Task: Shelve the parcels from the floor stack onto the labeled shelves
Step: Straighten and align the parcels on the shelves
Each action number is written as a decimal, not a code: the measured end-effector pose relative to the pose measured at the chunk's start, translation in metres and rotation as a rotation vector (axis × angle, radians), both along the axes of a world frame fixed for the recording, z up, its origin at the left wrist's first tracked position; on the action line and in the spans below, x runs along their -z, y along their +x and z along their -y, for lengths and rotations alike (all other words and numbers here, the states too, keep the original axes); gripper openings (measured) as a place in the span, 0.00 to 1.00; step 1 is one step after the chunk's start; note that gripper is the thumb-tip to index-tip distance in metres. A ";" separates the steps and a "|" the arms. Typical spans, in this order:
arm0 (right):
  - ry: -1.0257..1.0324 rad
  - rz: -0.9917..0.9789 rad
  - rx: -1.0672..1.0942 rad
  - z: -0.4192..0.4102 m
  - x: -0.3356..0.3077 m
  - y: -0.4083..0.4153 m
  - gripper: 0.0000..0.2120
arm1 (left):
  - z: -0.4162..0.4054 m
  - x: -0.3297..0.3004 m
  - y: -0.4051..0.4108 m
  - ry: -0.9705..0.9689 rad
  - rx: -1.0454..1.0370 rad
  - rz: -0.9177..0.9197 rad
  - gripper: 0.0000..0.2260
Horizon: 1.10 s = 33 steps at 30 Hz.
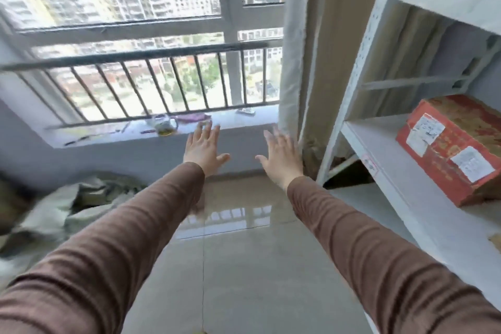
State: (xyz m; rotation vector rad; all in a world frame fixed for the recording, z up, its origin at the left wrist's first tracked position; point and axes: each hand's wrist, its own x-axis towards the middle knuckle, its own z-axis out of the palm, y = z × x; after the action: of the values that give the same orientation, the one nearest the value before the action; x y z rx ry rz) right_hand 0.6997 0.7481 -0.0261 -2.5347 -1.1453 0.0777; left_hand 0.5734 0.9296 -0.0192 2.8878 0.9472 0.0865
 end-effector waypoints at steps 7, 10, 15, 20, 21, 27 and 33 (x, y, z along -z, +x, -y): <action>-0.005 0.015 -0.389 -0.158 -0.040 -0.158 0.36 | -0.091 -0.044 -0.218 0.004 -0.380 0.021 0.41; -0.003 0.103 -0.539 -0.221 -0.056 -0.245 0.35 | -0.123 -0.062 -0.323 0.047 -0.530 0.008 0.40; 0.076 0.126 -0.742 -0.304 -0.086 -0.404 0.34 | -0.168 -0.098 -0.500 0.147 -0.717 0.001 0.42; 0.166 0.100 -0.923 -0.369 -0.125 -0.554 0.35 | -0.191 -0.140 -0.659 0.224 -0.875 -0.014 0.42; 0.184 0.107 -0.962 -0.380 -0.133 -0.582 0.35 | -0.194 -0.149 -0.687 0.236 -0.910 -0.015 0.42; 0.312 0.142 -1.201 -0.445 -0.188 -0.728 0.35 | -0.214 -0.201 -0.825 0.340 -1.104 -0.013 0.43; 0.459 0.163 -1.407 -0.506 -0.243 -0.842 0.35 | -0.233 -0.252 -0.923 0.473 -1.269 -0.054 0.42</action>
State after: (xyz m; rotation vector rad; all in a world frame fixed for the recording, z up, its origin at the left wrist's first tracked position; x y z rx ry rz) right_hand -0.1423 1.2544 0.2174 -0.9823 -2.3989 -0.0450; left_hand -0.3499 1.1622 0.2325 2.0429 2.8574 0.3457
